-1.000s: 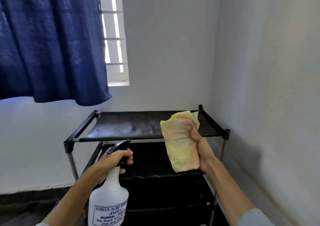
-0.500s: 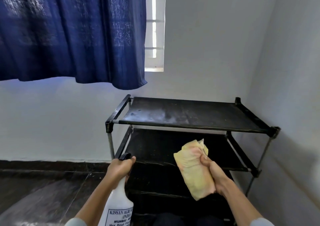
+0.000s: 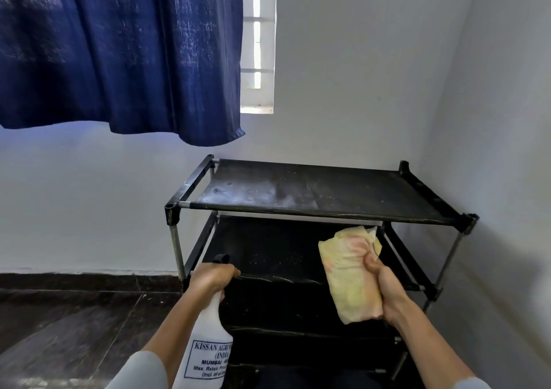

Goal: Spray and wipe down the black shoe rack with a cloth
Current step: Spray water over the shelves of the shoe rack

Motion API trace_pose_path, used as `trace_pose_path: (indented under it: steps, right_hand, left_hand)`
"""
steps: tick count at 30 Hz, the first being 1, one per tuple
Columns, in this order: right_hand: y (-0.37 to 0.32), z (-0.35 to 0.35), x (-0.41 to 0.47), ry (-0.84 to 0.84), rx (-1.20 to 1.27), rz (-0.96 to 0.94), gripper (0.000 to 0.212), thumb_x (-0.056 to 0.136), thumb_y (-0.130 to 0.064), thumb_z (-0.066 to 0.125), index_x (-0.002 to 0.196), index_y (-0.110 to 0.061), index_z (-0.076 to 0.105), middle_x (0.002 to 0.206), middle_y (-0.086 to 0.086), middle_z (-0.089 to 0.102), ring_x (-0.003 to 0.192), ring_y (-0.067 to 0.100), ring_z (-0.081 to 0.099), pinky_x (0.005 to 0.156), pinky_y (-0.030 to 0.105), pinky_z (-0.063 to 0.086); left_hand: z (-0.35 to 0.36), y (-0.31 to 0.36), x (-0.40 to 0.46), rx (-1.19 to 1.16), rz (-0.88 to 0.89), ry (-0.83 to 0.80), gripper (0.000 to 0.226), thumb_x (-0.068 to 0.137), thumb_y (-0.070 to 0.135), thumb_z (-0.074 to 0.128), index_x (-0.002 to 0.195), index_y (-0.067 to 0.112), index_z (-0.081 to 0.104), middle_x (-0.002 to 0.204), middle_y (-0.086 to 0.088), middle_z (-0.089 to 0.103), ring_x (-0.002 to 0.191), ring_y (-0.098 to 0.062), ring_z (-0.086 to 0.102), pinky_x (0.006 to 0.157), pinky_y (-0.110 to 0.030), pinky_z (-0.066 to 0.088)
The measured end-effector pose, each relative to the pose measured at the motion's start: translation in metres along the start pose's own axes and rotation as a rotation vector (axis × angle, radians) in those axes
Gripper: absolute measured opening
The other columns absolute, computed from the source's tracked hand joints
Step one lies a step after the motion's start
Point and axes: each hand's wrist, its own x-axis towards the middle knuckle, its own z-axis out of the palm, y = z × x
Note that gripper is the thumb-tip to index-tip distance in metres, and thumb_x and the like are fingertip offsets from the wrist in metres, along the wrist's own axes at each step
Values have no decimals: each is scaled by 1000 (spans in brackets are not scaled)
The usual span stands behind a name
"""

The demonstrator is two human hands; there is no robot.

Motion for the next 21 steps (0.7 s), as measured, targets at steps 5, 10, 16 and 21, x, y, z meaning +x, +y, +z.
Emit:
trace_pose_path:
  steps: [5,10,16,21]
  right_hand:
    - [-4,-4,-4,25,17,-14,38,100,-26,41,133,-8,49,102,16,66,78,26,70,54,30,55]
    - [-9,-9,-6,60,13,-24,40,100,-28,40,136,-11,47,105,14,65,85,24,67,54,29,54]
    - [-15,-12,-10,67,49,-21,40,100,-28,41,135,-11,48,105,15,64,73,23,72,50,29,55]
    - [-15,-17,-13,70,82,-21,38,99,-29,43,132,-12,51,98,14,69,74,26,72,53,32,56]
  left_hand:
    - [13,3,-2,24,-39,-119,18,79,20,72,83,5,62,66,-6,54,52,-16,49,44,-24,41]
    - [28,14,-11,124,-7,-152,19,80,16,69,89,3,61,67,-8,54,50,-17,48,46,-25,41]
    - [41,25,-13,138,29,-255,9,78,13,71,81,5,67,65,-5,59,54,-13,52,47,-22,43]
    - [51,33,-15,233,18,-206,17,77,13,73,83,5,59,70,-6,55,52,-12,48,43,-21,41]
